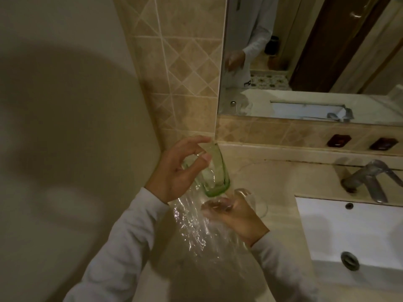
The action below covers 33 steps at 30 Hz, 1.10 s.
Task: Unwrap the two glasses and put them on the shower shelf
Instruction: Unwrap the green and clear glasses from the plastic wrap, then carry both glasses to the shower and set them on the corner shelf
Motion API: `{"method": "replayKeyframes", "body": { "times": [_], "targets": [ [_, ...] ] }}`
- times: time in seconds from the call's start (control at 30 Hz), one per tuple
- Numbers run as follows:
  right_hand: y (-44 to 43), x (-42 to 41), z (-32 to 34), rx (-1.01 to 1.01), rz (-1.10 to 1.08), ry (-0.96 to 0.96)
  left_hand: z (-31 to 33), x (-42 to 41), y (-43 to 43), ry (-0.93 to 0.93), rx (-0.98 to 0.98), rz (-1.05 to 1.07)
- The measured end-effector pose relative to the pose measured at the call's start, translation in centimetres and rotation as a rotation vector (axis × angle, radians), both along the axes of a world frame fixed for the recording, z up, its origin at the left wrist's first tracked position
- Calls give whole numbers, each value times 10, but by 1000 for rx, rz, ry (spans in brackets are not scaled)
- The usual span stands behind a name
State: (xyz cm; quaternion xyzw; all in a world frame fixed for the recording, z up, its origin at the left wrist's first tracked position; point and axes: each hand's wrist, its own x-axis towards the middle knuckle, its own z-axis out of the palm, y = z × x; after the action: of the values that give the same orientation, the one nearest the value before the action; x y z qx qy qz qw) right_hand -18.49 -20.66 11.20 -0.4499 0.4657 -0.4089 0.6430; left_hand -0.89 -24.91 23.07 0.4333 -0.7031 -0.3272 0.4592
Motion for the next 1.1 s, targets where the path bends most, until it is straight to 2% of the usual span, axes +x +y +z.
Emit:
{"method": "replayKeyframes", "body": {
  "times": [0.17, 0.3, 0.37, 0.47, 0.7, 0.97, 1.1],
  "targets": [
    [6, 10, -29, 179, 33, 34, 8, 7, -6, 64, 7, -5],
    [4, 28, -53, 344, -32, -22, 5, 14, -7, 95, 32, 14],
    [0, 40, -67, 409, -67, 10, -1, 18, -7, 64, 27, 38],
    [-10, 57, -83, 468, -89, 56, -13, 23, -3, 70, 92, 93],
    [-21, 72, -99, 572, -32, 28, -48, 35, 3, 110, 263, 186],
    [-33, 39, -104, 489, -149, 92, -78, 22, 3, 452, 411, 226],
    [-33, 9, -98, 425, -76, 102, -93, 7, -3, 571, 513, 232]
  ]
}}
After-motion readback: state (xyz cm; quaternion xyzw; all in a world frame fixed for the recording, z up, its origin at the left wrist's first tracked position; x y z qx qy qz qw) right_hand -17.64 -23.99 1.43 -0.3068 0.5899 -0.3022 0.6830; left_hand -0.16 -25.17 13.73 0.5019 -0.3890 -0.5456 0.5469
